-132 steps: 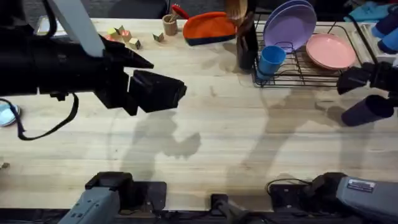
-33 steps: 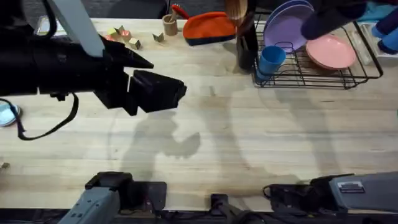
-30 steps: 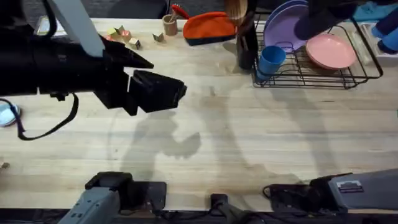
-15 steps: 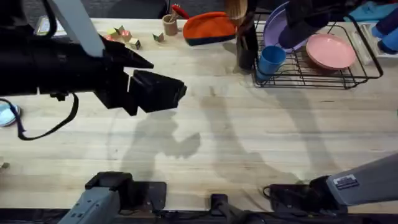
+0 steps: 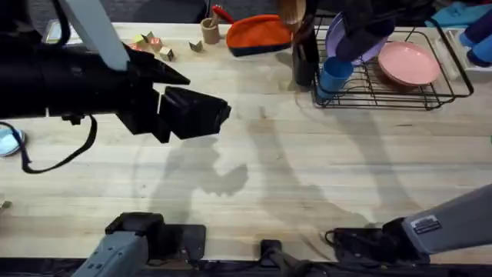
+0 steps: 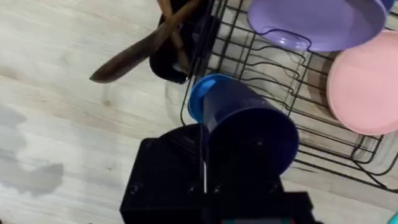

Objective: Pick up the cup on the table and put them onto the rack.

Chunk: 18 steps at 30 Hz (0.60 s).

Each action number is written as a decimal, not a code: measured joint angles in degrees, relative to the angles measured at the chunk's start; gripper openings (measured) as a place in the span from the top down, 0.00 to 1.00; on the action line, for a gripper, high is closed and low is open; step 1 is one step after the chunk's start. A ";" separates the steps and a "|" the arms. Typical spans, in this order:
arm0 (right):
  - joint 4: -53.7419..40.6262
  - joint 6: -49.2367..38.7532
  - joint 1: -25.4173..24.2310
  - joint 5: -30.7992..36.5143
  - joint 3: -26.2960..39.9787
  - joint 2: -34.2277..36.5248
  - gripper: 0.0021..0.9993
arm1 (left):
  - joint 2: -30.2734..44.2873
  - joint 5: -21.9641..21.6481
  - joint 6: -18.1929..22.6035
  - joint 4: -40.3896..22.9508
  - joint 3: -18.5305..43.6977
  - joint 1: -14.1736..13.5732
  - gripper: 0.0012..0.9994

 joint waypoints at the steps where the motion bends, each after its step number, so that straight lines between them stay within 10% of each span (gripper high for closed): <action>1: -0.02 0.00 0.10 0.00 0.00 0.30 0.97 | 0.00 0.00 0.00 0.00 0.00 0.00 0.01; 18: -0.16 0.00 0.31 0.00 0.00 2.07 0.97 | 0.00 0.00 0.00 0.01 0.00 0.00 0.01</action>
